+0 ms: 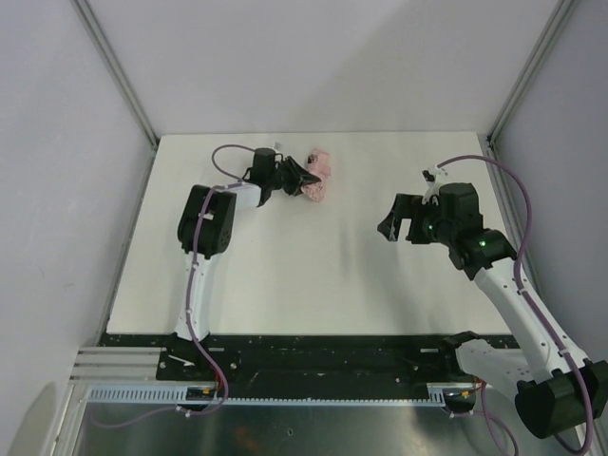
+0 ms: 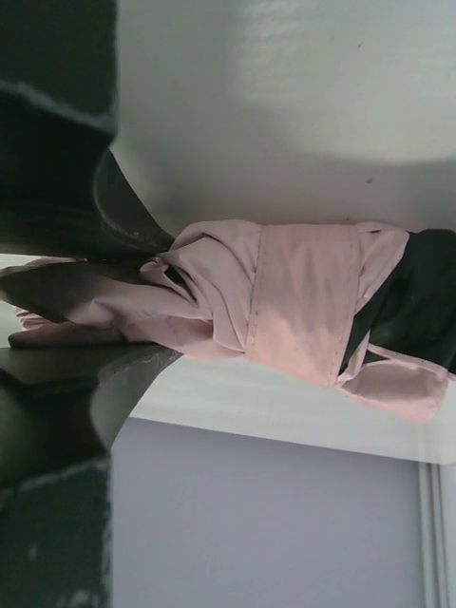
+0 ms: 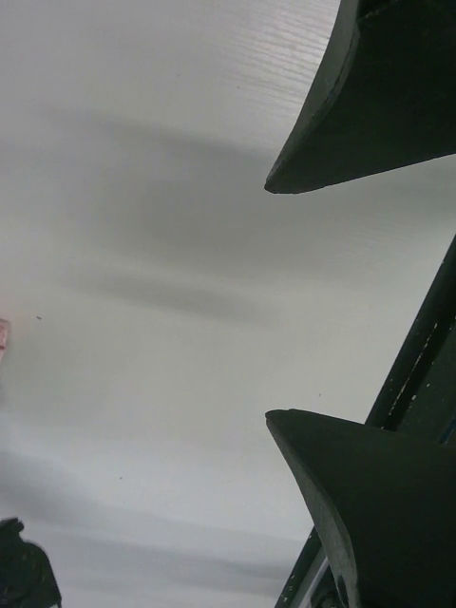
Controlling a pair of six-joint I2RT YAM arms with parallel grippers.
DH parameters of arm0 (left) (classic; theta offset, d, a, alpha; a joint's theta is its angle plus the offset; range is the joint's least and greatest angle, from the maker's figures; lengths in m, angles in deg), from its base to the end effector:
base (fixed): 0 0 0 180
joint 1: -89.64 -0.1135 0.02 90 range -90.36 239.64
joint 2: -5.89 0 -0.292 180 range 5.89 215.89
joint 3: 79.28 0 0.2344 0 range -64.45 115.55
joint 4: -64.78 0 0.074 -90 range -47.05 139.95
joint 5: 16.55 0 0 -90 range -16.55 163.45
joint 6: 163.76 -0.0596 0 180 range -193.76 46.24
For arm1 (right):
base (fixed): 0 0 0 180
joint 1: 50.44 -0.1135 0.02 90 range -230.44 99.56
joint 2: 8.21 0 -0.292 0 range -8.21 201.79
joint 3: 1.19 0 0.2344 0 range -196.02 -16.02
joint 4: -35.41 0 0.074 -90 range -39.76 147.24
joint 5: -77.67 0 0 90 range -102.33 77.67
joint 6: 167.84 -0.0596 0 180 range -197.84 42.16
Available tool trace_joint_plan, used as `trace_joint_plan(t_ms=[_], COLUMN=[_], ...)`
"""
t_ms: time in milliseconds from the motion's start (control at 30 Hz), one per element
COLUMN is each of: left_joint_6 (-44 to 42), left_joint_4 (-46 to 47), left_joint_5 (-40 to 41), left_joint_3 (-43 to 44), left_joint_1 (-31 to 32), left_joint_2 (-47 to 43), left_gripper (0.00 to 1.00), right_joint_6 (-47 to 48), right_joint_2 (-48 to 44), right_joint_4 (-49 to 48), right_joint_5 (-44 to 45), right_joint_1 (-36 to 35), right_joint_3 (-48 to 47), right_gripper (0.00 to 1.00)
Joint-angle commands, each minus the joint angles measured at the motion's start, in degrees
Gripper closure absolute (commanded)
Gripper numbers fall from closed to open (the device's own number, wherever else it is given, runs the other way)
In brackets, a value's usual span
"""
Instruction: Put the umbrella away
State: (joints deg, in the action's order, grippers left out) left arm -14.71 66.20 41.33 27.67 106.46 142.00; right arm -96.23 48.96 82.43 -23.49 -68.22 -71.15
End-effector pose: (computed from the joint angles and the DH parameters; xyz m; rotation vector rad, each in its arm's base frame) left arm 0.5128 -0.1881 0.1438 -0.4444 2.2339 -1.3427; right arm 0.1867 0.0720 0.3362 -0.1024 2.2098 0.5681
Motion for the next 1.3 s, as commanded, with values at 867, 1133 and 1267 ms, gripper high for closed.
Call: trace_joint_plan(t_ms=[867, 1133, 1267], left_joint_6=[-16.7, -25.8, -27.4], left_joint_4=[2.6, -0.9, -2.4], left_joint_5=[-19.6, -21.0, -22.9], left_joint_3=[-38.2, -31.7, -26.3], left_joint_1=[-4.1, -3.0, -2.9], left_joint_2=[-70.9, -93.2, -93.3], left_gripper=[0.01, 0.01, 0.01], right_joint_6=[-1.7, 1.6, 2.9], right_joint_2=[-17.5, -28.4, -30.5], right_joint_4=[-3.2, -1.6, -1.6], right_joint_5=[9.4, 19.9, 22.3], right_joint_1=[0.5, 0.5, 0.5], right_joint_3=[-1.8, -6.4, -8.9], right_gripper=[0.01, 0.01, 0.01])
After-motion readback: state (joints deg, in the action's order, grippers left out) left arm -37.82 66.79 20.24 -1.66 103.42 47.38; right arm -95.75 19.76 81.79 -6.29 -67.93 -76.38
